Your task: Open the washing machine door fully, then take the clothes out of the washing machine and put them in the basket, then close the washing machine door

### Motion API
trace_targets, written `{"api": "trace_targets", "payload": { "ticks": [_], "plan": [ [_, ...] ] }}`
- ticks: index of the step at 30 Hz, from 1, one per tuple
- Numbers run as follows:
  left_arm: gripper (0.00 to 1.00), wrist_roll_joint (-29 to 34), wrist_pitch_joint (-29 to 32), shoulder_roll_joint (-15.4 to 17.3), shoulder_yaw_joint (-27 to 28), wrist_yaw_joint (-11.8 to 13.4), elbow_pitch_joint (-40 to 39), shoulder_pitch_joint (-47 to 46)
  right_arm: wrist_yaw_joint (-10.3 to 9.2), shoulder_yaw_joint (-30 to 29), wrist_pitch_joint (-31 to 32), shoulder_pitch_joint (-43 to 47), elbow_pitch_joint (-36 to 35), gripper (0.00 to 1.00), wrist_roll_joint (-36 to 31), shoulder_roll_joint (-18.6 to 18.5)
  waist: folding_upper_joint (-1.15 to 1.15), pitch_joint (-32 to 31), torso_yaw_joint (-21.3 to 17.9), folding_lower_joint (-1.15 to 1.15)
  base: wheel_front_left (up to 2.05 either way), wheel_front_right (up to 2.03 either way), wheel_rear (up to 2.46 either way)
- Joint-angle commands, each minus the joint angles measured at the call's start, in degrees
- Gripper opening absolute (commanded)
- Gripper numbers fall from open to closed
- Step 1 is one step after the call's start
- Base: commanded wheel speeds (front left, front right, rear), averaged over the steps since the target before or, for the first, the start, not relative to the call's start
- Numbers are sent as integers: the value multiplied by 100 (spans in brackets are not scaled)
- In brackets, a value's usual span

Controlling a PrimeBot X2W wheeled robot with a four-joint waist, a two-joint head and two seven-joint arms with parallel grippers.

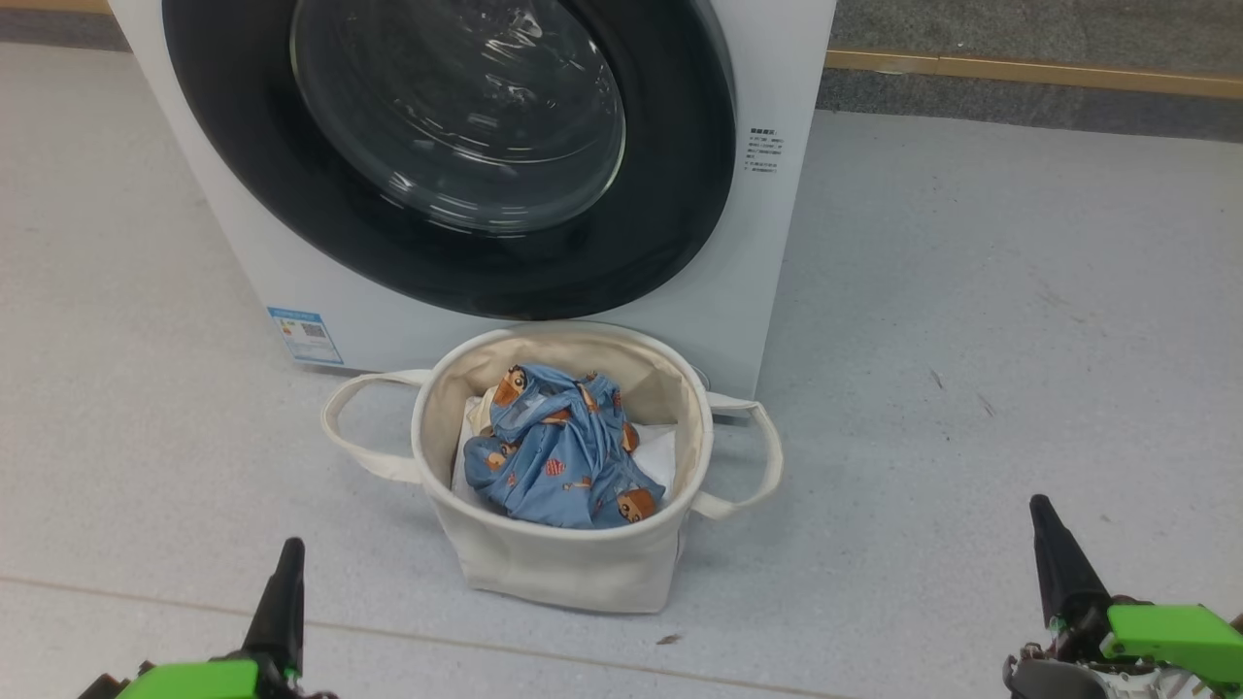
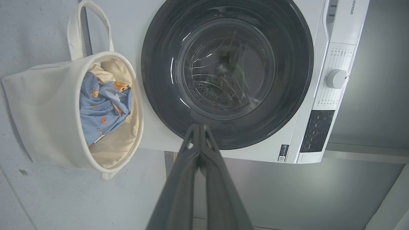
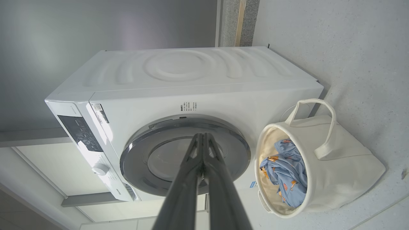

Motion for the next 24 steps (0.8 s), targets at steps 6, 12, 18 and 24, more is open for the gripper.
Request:
{"api": "trace_targets", "payload": {
  "ticks": [6, 12, 18, 24],
  "plan": [
    [0, -16, 47, 36, 193, -41, -207, -253, 1, 108, 46, -277, -177, 0, 26, -62, 0, 0, 0, 0, 0, 0, 0],
    [0, -16, 46, 36, 193, -41, -207, -253, 1, 107, 47, -277, -177, 0, 25, -61, 0, 0, 0, 0, 0, 0, 0],
    [0, -16, 46, 36, 193, -41, -207, -253, 1, 106, 47, -277, -177, 0, 24, -60, 0, 0, 0, 0, 0, 0, 0],
    [0, -16, 46, 36, 192, -41, -207, -253, 1, 105, 48, -277, -177, 0, 24, -60, 0, 0, 0, 0, 0, 0, 0]
  ]
}}
